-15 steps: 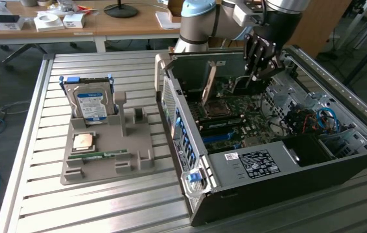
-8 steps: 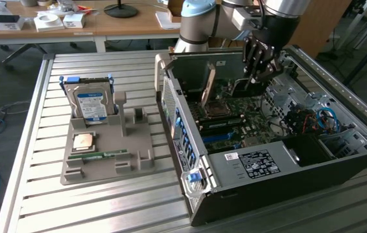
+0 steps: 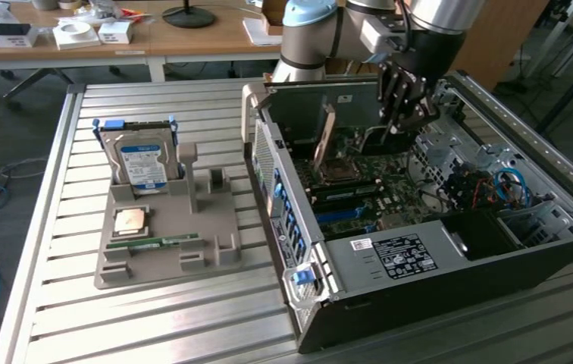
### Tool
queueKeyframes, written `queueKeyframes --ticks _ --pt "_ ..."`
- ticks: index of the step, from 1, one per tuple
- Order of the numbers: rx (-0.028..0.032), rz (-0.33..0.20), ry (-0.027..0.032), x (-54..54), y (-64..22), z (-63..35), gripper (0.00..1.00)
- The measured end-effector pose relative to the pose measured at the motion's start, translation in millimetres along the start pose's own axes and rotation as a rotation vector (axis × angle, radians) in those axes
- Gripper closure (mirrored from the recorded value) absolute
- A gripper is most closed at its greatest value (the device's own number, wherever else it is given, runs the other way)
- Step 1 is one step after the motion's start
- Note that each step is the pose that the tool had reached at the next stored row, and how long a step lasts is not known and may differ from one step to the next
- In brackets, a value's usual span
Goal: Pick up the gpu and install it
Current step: 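Insert the gpu into the slot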
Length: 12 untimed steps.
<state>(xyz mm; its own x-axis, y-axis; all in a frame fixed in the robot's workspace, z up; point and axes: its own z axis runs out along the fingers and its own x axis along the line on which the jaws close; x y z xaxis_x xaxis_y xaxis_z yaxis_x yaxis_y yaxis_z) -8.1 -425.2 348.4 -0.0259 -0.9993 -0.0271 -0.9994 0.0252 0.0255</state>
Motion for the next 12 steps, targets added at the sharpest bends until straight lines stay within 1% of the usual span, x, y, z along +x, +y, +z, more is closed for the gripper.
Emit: queueKeyframes --ticks 12 --pt "0.0001 0.0 -0.0003 0.1 -0.1 3.3 0.74"
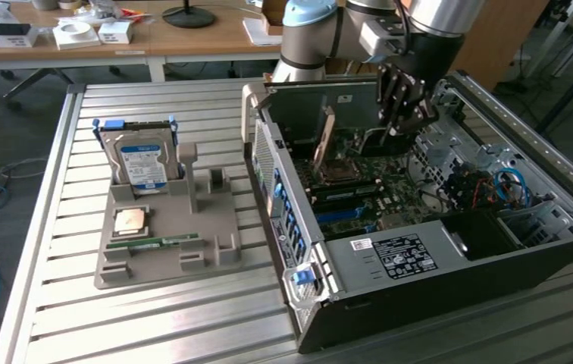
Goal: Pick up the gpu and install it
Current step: 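Insert the gpu into the slot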
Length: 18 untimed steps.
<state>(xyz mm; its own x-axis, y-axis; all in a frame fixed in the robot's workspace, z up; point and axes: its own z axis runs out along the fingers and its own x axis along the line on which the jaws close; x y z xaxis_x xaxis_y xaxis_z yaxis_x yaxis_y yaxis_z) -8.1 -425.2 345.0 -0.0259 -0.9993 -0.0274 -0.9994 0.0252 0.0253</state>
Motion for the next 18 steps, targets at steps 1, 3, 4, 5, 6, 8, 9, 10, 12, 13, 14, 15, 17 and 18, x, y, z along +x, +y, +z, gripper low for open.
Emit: queueKeyframes --ticks 1,3,4,5,6,8,9,10,12,13,14,15,17,18 --pt "-0.0001 0.0 0.0002 0.0 0.0 0.6 0.74" --pt "-0.0001 0.0 0.0003 0.1 0.0 2.1 0.74" --pt "-0.0001 0.0 0.0003 0.1 0.0 2.9 0.74" --pt "-0.0001 0.0 0.0004 0.1 0.0 3.6 0.74" --pt "-0.0001 0.0 0.0003 0.1 0.0 4.4 0.74" --pt "-0.0001 0.0 0.0004 0.2 -0.1 6.0 0.74" --pt "-0.0001 0.0 0.0003 0.2 -0.1 6.6 0.74" --pt "-0.0001 0.0 0.0004 0.2 -0.1 7.1 0.74" --pt "-0.0002 0.0 0.0006 0.2 -0.1 7.3 0.74" --pt "-0.0002 0.0 0.0006 0.2 -0.1 7.3 0.74" --pt "-0.0002 0.0 0.0004 0.2 -0.1 7.4 0.74" --pt "-0.0001 0.0 0.0004 0.2 -0.1 7.4 0.74" --pt "-0.0001 0.0 0.0003 0.2 -0.1 7.4 0.74" --pt "-0.0001 0.0 0.0003 0.2 -0.1 7.7 0.74"
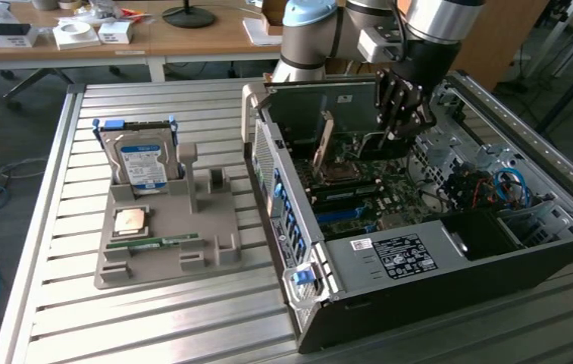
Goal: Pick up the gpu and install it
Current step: 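Insert the gpu into the slot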
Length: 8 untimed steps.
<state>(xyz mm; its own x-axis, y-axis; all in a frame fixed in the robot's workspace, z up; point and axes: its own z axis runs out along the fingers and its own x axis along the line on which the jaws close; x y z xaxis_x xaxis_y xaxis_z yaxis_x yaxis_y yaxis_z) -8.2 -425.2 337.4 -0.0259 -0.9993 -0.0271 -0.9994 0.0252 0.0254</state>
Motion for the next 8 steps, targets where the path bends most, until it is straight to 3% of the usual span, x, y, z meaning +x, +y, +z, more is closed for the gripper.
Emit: queueKeyframes --ticks 8 --pt "0.0002 0.0 0.0 0.1 0.1 3.8 0.74"
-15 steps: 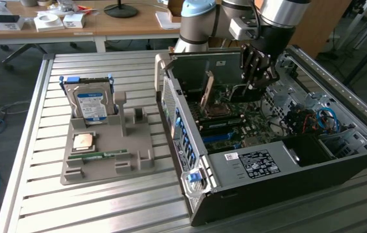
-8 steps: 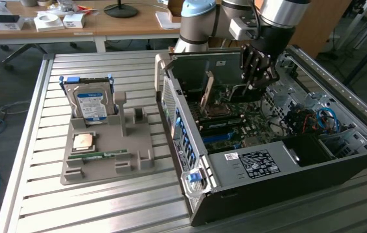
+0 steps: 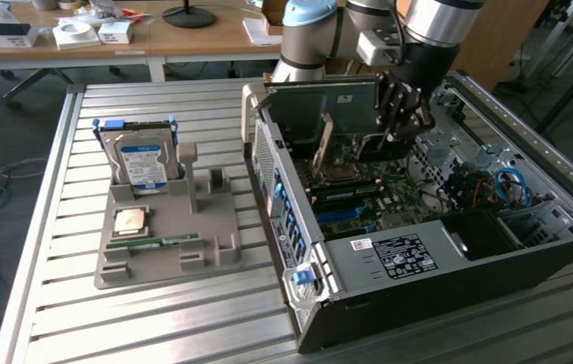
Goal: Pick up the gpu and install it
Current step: 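Insert the gpu into the slot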
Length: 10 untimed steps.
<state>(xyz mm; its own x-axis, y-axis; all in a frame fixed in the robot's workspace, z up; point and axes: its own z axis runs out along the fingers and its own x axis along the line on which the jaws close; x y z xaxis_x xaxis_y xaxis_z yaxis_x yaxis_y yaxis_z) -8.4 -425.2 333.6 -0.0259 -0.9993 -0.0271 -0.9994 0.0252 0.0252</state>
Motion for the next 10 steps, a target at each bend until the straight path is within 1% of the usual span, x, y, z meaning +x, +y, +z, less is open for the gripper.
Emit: queueKeyframes --ticks 10 --pt "0.0003 0.0 0.0001 0.1 0.3 4.5 0.74"
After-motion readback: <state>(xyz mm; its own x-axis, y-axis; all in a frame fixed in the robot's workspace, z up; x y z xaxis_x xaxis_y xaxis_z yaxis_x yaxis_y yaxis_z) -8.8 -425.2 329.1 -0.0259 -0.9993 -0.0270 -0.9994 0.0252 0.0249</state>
